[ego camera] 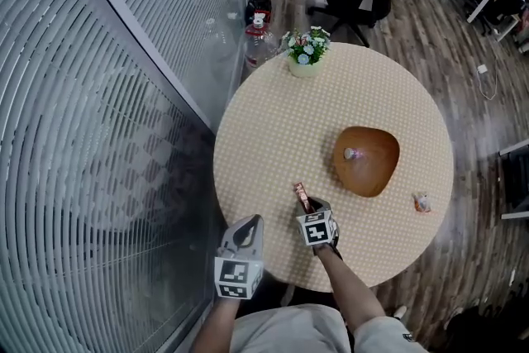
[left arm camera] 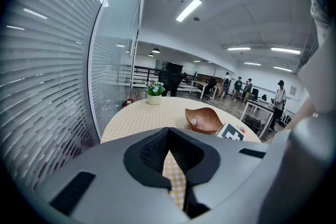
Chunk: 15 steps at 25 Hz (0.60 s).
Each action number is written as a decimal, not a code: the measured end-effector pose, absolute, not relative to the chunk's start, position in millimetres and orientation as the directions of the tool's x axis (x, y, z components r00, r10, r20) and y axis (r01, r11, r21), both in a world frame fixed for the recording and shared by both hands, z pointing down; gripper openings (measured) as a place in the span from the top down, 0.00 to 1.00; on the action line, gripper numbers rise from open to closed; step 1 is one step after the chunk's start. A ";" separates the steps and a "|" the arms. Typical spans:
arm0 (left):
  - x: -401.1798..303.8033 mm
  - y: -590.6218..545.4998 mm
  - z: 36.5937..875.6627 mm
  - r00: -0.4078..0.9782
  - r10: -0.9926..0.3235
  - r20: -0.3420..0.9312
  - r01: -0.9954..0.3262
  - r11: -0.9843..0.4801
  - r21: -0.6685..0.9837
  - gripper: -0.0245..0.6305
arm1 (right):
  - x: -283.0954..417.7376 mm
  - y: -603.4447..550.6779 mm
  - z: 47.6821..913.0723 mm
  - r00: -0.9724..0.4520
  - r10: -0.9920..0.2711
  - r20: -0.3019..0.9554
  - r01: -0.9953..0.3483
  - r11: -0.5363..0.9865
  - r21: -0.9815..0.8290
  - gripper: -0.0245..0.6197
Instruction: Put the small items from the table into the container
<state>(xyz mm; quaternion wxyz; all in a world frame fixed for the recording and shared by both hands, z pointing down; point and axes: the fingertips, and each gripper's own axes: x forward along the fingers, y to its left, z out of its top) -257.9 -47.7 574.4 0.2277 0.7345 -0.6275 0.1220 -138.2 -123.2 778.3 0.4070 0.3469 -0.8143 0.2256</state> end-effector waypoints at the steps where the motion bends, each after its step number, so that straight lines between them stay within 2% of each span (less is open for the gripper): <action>1: -256.3 -49.1 574.8 0.186 -0.867 0.463 -0.977 -0.114 0.179 0.95 | -138.0 -122.9 774.1 -0.437 -0.386 0.812 -0.747 0.659 -0.089 0.80; 9: -213.7 -84.1 564.6 0.257 -0.870 0.421 -0.961 -0.182 0.210 0.95 | -106.9 -140.4 693.9 -0.503 -0.491 0.711 -0.759 0.644 -0.092 0.81; 15: -156.2 -100.9 557.4 0.347 -0.854 0.387 -0.933 -0.274 0.232 0.95 | -34.2 -187.1 650.6 -0.440 -0.619 0.651 -0.830 0.556 -0.033 0.80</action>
